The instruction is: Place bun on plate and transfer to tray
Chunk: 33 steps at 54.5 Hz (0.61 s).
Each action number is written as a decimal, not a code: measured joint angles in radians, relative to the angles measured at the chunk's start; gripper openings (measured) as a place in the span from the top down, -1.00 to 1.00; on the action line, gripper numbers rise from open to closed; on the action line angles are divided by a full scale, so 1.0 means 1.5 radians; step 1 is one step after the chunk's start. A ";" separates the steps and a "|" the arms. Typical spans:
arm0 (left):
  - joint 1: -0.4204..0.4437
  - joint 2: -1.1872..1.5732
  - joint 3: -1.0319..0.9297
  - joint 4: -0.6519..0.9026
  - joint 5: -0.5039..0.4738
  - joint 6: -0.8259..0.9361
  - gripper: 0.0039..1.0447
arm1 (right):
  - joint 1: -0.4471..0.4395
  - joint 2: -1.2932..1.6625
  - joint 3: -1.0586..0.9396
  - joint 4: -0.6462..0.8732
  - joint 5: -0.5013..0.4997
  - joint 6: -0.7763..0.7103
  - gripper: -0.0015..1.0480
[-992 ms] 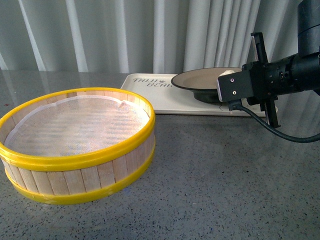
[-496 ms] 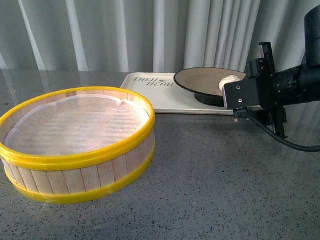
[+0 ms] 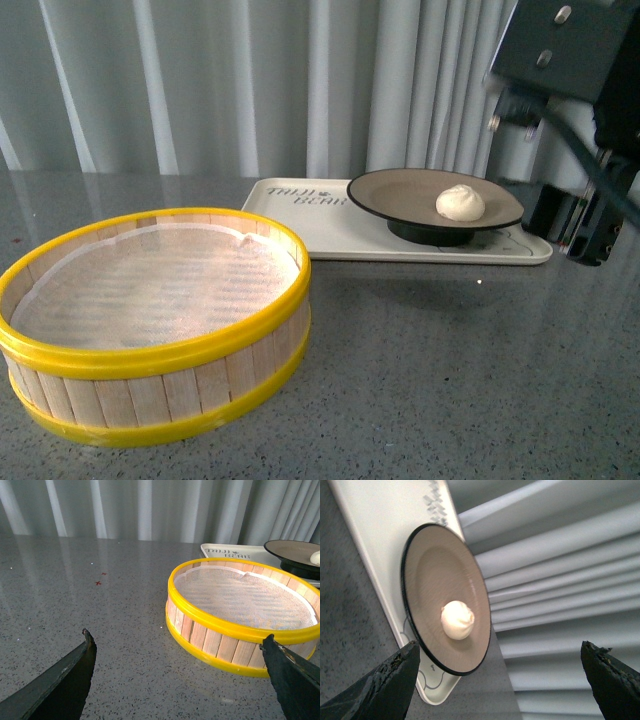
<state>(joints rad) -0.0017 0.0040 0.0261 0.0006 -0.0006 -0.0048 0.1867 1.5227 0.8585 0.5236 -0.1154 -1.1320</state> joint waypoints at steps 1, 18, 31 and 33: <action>0.000 0.000 0.000 0.000 0.000 0.000 -0.88 | 0.001 -0.005 -0.001 0.001 0.002 0.018 -0.83; 0.000 0.000 0.000 0.000 -0.001 0.000 -0.88 | -0.012 -0.069 -0.167 0.186 0.184 0.572 -0.16; 0.000 0.000 0.000 0.000 0.000 0.000 -0.88 | -0.050 -0.195 -0.338 0.227 0.145 0.734 0.79; 0.000 0.000 0.000 0.000 0.000 0.000 -0.88 | -0.054 -0.211 -0.356 0.229 0.142 0.738 0.93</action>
<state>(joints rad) -0.0017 0.0036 0.0261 0.0006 -0.0006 -0.0048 0.1051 1.2064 0.3241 0.8665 0.0982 -0.0257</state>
